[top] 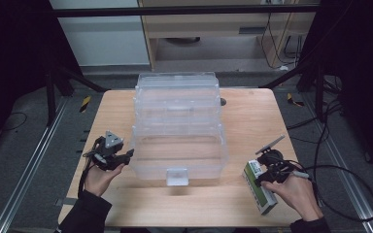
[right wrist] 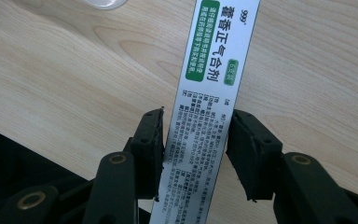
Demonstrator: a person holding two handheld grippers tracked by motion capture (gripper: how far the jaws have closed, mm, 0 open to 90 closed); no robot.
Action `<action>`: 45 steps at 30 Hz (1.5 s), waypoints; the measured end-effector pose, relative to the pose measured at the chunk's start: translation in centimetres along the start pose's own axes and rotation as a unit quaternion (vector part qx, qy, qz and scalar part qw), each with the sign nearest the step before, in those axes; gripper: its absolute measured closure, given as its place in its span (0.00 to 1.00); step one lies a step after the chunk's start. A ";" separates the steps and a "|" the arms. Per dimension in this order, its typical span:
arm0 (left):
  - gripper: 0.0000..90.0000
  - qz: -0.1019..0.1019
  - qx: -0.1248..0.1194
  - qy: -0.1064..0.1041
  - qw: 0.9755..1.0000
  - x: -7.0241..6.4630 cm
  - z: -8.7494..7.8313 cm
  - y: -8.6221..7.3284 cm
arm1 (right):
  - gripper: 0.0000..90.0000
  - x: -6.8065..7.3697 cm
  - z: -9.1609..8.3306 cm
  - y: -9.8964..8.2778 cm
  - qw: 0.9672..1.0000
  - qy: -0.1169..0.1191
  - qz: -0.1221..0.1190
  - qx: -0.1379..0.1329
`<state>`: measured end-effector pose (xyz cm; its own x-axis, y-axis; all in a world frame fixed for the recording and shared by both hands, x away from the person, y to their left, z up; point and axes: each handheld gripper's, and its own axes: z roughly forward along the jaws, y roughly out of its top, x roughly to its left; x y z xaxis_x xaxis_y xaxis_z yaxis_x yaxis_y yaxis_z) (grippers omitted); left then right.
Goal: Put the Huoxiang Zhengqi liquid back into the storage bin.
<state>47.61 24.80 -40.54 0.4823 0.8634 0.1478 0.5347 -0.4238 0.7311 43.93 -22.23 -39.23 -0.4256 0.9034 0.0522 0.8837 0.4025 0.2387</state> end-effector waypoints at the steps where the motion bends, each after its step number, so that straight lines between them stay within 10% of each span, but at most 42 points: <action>1: 0.58 0.000 0.001 0.000 1.000 0.0 0.0 0.0 | 0.62 0.0 0.0 0.0 1.000 0.000 0.000 0.001; 45: 0.57 0.001 0.009 0.000 1.000 0.1 0.3 -0.1 | 0.71 0.3 0.2 0.8 0.999 -0.026 0.000 0.035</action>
<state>47.76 24.87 -40.81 0.4830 0.8629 0.1489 0.5469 -0.4300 0.7183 44.54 -21.61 -39.19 -0.4163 0.9092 0.0020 0.8961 0.4100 0.1700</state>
